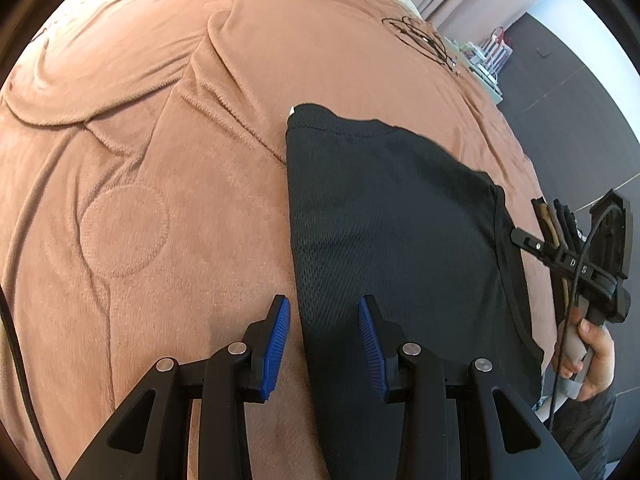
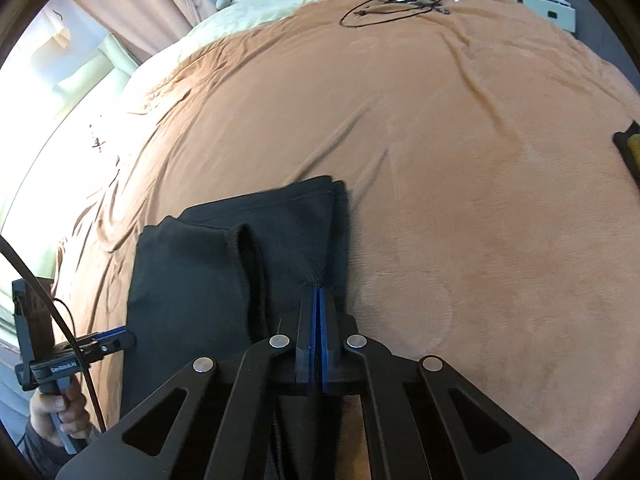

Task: Fold small clothes
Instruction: 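Close both grippers on the end of the folded shirt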

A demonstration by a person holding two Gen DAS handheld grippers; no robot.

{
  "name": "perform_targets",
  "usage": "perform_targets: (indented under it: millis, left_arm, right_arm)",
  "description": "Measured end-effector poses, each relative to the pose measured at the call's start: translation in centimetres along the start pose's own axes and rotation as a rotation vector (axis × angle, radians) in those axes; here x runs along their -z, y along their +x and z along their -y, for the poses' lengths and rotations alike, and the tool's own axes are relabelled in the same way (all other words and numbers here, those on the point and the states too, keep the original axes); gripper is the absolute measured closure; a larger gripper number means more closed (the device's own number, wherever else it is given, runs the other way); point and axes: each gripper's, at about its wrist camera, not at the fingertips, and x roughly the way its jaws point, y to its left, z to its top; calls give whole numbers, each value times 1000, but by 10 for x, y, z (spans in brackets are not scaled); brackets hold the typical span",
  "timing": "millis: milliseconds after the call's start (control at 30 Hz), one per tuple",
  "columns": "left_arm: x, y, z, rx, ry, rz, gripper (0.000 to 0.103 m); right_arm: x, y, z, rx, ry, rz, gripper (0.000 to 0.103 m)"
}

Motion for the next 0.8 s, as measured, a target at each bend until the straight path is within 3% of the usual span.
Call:
perform_targets:
  millis: [267, 333, 367, 400, 600, 800]
  left_arm:
    - [-12, -2, -8, 22, -26, 12, 64]
    - [-18, 0, -11, 32, -47, 13, 64]
    - [-20, 0, -13, 38, -56, 13, 64]
    - [-23, 1, -15, 46, -65, 13, 64]
    - [-37, 9, -18, 67, -85, 15, 64]
    - [-54, 18, -26, 91, -113, 25, 64]
  right_arm:
    - [0, -8, 2, -37, 6, -24, 102]
    - [-3, -11, 3, -35, 1, -19, 85]
    - [-5, -13, 5, -45, 4, -12, 57]
    - [-6, -15, 7, -55, 9, -2, 35]
    - [-7, -2, 18, -149, 24, -23, 34]
    - [-14, 25, 31, -326, 67, -96, 34]
